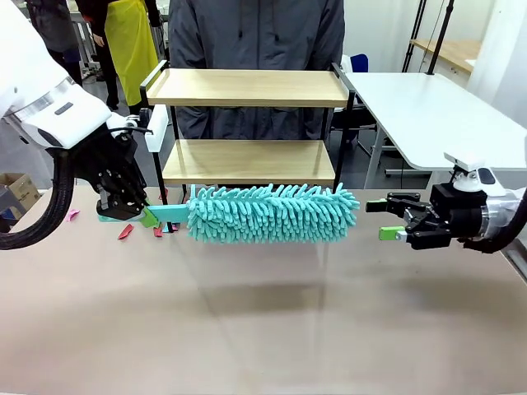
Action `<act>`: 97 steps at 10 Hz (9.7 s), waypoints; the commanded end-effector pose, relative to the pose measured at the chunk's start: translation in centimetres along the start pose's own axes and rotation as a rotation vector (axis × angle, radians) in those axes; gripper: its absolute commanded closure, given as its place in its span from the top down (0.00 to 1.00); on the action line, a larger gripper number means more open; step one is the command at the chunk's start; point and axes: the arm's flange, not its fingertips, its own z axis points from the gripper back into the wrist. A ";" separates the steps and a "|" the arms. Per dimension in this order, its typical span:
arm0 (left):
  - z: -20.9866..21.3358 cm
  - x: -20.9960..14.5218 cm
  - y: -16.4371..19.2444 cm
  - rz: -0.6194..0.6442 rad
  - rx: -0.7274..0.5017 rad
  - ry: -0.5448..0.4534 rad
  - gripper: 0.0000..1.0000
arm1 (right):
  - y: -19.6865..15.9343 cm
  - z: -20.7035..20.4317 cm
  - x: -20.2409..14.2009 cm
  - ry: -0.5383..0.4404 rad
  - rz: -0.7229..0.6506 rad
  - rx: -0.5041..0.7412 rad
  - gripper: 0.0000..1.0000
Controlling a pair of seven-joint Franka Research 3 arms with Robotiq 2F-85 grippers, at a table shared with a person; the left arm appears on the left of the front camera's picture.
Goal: Clean the shelf.
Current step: Hand the Duster back to the human.
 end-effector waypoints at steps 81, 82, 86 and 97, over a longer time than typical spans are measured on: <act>9.8 -18.5 2.0 0.166 -0.006 -0.695 1.00 | -4.2 15.5 2.8 -0.258 0.057 -1.158 0.16; 9.8 -18.5 2.0 0.166 -0.006 -0.695 1.00 | -4.2 15.5 2.8 -0.258 0.057 -1.158 0.16; 9.8 -18.5 2.0 0.166 -0.006 -0.695 1.00 | -4.2 15.5 2.8 -0.258 0.057 -1.158 0.16; 9.8 -18.5 2.0 0.166 -0.006 -0.695 1.00 | -4.2 15.5 2.8 -0.258 0.057 -1.158 0.16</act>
